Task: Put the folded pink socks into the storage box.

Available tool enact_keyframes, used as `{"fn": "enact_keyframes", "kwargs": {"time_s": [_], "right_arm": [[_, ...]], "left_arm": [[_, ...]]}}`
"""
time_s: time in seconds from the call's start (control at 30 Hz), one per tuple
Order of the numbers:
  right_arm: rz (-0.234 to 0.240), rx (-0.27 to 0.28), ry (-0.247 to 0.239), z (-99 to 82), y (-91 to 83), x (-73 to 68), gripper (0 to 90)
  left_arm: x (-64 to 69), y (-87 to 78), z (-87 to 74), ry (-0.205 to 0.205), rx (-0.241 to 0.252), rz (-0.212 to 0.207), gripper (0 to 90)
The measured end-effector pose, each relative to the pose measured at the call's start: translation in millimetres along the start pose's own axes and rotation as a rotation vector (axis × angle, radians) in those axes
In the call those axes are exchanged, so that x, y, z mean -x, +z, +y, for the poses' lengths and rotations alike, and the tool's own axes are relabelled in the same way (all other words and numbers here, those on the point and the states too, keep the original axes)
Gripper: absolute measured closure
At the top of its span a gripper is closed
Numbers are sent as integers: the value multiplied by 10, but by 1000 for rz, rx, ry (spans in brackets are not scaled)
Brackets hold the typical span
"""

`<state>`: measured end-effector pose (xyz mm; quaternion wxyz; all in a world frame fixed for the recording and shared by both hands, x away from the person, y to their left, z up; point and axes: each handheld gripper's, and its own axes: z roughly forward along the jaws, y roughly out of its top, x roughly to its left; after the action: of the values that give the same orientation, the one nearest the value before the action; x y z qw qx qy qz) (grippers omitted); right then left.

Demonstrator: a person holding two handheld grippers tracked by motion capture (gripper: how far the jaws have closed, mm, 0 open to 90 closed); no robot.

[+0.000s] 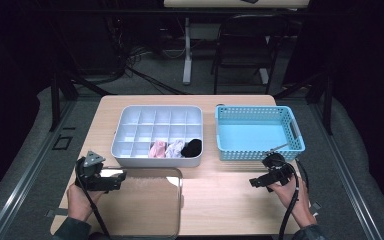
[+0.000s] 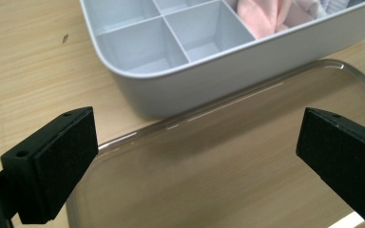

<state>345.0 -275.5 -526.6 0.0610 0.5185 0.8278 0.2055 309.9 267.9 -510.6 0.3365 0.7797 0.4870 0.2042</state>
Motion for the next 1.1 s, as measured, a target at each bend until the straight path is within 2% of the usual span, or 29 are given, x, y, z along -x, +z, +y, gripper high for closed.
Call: {"fn": "enact_keyframes", "kwargs": {"time_s": [0.2, 0.37, 0.43, 0.5, 0.53, 0.6, 0.67, 0.83, 0.87, 0.97, 1.0, 1.03, 1.1], "right_arm": [[1, -2, -1, -7, -6, 2, 94], [-4, -1, -1, -3, -9, -13, 95], [0, -1, -3, -3, -1, -20, 98], [-4, -9, -8, -2, 9, -17, 97], [-4, -9, -8, -2, 9, -17, 97], [1, -17, -10, 0, 13, -14, 97], [0, -19, -11, 1, 11, -14, 97], [1, -19, -9, 1, 15, -11, 97], [2, -17, -7, 0, 17, -10, 98], [-7, -23, -14, 0, 9, -6, 98], [3, -15, -5, -3, 14, -11, 98], [3, -15, -5, -3, 14, -11, 98], [-3, -18, -8, -3, 13, -9, 99]], "left_arm": [[-104, -110, -127, -40, 10, 39, 1], [-205, -181, -264, -75, -15, 73, 17], [-259, -213, -330, -91, -25, 95, 70], [-306, -239, -389, -98, -44, 82, 207], [-313, -245, -415, -112, -46, 91, 207], [-337, -263, -454, -113, -57, 92, 300], [-356, -284, -480, -117, -67, 104, 313], [-396, -298, -510, -97, -103, 125, 529], [-405, -294, -512, -94, -108, 121, 587], [-424, -277, -522, -99, -117, 117, 656], [-432, -268, -534, -107, -117, 114, 704], [-448, -259, -550, -119, -121, 106, 704], [-475, -241, -590, -140, -130, 105, 758]]}}
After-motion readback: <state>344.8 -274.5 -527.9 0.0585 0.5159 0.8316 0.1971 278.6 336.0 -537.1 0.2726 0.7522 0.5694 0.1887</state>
